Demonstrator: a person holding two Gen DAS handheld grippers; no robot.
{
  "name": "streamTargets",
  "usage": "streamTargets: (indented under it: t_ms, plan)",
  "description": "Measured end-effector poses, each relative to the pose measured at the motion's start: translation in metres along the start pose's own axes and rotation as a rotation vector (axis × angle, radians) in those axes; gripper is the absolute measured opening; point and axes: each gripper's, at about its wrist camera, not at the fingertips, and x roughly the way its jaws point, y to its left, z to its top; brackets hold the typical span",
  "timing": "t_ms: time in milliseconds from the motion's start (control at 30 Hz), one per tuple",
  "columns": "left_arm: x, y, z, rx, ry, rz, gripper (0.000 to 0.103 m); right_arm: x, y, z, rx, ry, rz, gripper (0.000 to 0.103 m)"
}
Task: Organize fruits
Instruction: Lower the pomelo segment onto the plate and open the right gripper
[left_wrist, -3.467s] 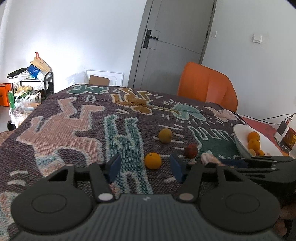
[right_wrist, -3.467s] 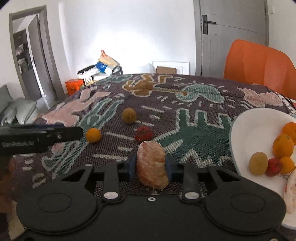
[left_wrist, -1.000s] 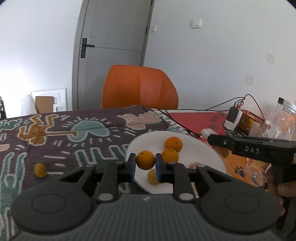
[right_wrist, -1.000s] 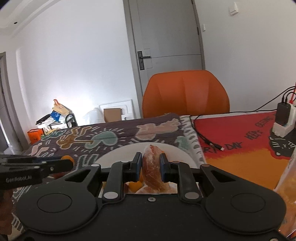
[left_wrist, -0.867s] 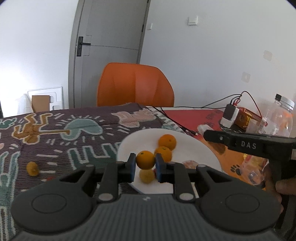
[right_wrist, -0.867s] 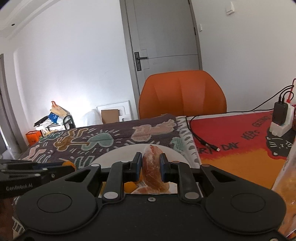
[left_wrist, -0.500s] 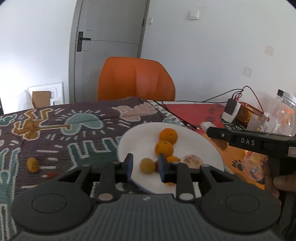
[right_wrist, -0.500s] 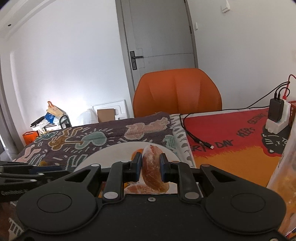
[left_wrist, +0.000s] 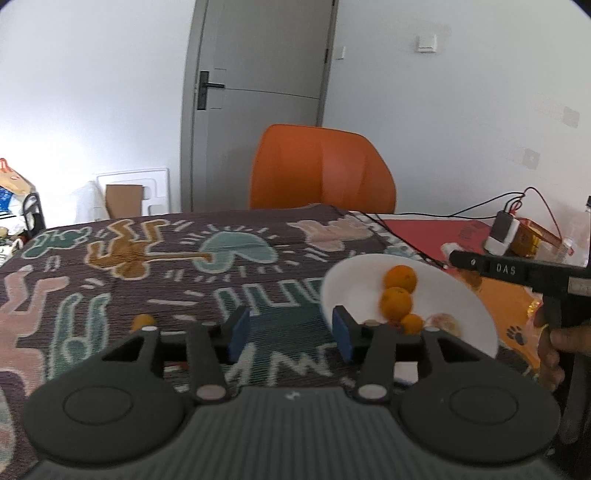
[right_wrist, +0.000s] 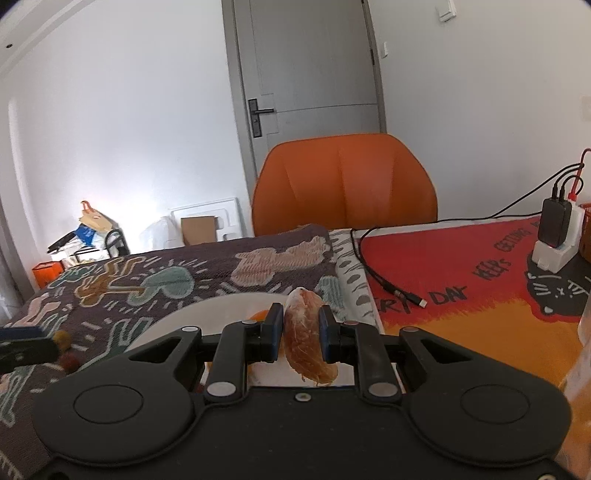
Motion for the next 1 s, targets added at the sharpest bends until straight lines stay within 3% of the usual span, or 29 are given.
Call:
streamTargets:
  t_ms: [67,133,300,400,500,567,1000]
  plan:
    - [-0.003,0.006,0.0,-0.004,-0.001,0.014,0.051,0.0,0.004,0.001,-0.005,-0.013,-0.011,0.038]
    - [-0.005,0.014,-0.001,-0.016,-0.004,0.026,0.053,-0.002,0.005,0.003,0.003,-0.021,0.002,0.048]
    - [-0.01,0.028,-0.003,-0.043,-0.013,0.056,0.059,-0.013,0.004,0.006,0.057,-0.027,0.03,0.049]
    - [-0.014,0.033,-0.006,-0.049,-0.017,0.069,0.068,-0.02,0.005,0.006,0.094,-0.023,0.054,0.05]
    - [-0.018,0.038,-0.008,-0.054,-0.025,0.078,0.079,-0.027,0.013,0.004,0.094,-0.013,0.086,0.056]
    - [-0.021,0.041,-0.009,-0.06,-0.027,0.09,0.085,-0.03,0.021,0.002,0.086,-0.007,0.105,0.067]
    - [-0.043,0.072,-0.018,-0.071,-0.042,0.138,0.091,-0.034,0.083,-0.019,0.022,0.051,0.212,0.096]
